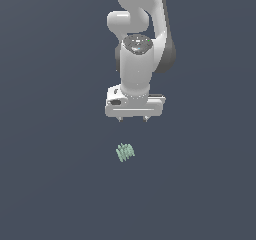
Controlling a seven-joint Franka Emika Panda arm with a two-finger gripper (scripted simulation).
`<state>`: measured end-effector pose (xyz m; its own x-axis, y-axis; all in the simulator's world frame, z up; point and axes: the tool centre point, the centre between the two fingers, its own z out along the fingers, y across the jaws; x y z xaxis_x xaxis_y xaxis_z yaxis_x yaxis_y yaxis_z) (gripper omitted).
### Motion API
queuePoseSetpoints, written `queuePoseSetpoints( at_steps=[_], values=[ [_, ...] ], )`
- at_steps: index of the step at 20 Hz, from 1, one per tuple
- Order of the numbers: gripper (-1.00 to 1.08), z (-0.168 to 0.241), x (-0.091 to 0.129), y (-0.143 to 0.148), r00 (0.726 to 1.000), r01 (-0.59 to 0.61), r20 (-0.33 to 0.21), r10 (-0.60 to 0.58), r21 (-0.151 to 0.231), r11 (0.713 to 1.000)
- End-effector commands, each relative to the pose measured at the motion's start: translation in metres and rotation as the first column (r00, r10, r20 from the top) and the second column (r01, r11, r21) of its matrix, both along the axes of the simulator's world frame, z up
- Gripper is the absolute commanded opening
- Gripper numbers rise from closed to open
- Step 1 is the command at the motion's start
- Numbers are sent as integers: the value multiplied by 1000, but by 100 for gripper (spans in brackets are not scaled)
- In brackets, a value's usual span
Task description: Pick up the object and move it to a goal position.
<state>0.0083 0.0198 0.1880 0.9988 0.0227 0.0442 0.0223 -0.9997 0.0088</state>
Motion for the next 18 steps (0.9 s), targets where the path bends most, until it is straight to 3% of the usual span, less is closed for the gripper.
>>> queuePoseSetpoints(
  at_steps=[1, 9, 18],
  values=[
    [100, 0, 0, 0, 1000, 0, 0, 0, 0, 1000],
    [100, 13, 8, -3, 999, -24, 25, 25, -23, 999],
    [100, 8, 12, -4, 999, -47, 21, 48, -25, 999]
  ],
)
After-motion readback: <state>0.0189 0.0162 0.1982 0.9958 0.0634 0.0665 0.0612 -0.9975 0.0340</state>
